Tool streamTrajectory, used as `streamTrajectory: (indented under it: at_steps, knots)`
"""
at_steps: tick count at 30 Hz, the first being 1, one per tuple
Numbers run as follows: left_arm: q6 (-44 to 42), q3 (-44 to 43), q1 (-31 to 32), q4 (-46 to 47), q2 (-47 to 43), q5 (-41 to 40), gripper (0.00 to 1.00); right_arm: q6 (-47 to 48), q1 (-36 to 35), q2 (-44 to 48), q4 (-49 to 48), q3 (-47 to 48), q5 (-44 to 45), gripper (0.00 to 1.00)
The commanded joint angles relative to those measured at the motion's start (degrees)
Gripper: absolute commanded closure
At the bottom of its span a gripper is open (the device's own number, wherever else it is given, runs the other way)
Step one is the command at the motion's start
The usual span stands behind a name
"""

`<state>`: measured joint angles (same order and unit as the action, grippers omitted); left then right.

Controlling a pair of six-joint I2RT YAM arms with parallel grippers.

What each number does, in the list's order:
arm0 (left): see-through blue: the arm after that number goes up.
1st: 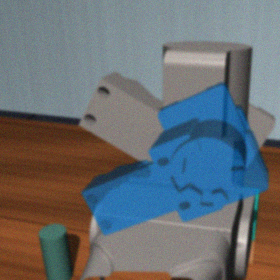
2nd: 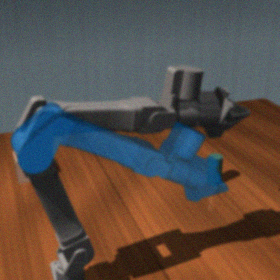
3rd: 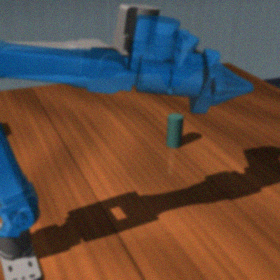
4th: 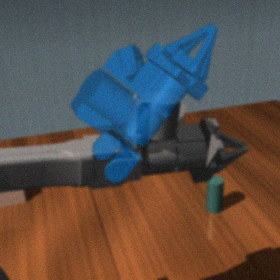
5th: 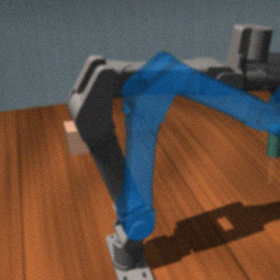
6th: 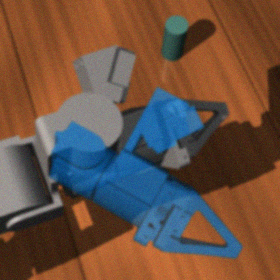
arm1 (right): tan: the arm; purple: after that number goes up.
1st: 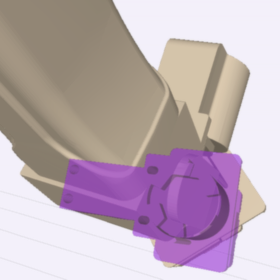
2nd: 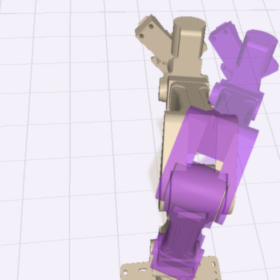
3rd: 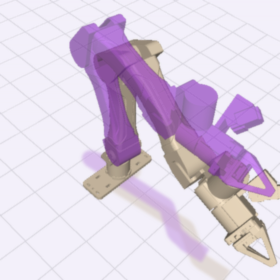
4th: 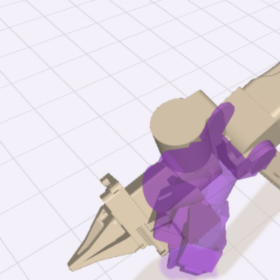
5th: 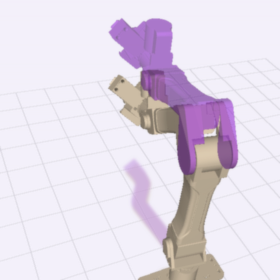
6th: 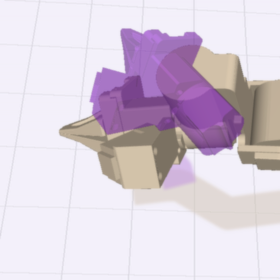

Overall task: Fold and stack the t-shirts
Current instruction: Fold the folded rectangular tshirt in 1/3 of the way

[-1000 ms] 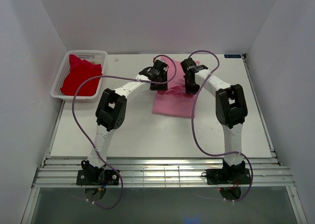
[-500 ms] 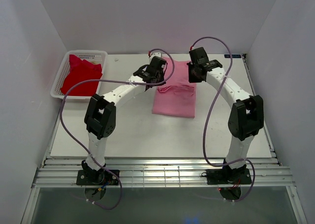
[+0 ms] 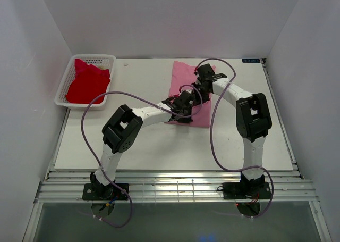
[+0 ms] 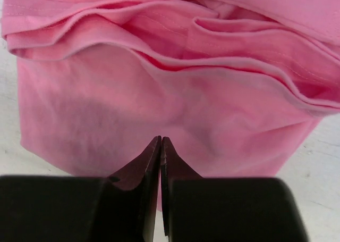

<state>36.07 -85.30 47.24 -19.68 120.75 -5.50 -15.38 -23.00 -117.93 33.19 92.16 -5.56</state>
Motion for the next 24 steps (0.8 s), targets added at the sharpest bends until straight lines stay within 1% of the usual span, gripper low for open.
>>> streamTrajectory:
  at_steps: [1,6,7,11,16,21,24]
  knots:
    - [-0.8,2.8,-0.5,3.8,-1.2,1.1,1.00,-1.6,-0.2,-0.7,-3.0,3.5,-5.2,0.92]
    - [-1.2,8.1,0.5,6.2,-3.0,1.7,1.00,-3.0,-0.2,-2.7,-3.7,5.0,-7.5,0.92]
    - [-0.9,10.1,1.0,6.7,-3.5,2.0,1.00,-3.1,-0.2,-3.4,-3.7,5.1,-8.3,0.92]
    - [0.5,13.5,3.0,8.2,-6.2,3.0,1.00,-3.9,-0.4,-4.8,-5.2,5.4,-10.1,0.92]
    - [2.1,15.3,6.4,9.0,-8.0,3.8,1.00,-4.7,-0.5,-8.7,-3.4,8.8,-11.7,0.92]
    - [2.4,16.3,8.7,9.0,-9.6,4.8,1.00,-5.2,-0.8,-9.2,-4.8,8.0,-11.3,0.92]
    - [2.8,17.4,10.0,8.8,-10.6,5.3,1.00,-5.6,-0.8,-9.9,-4.9,9.6,-10.9,0.92]
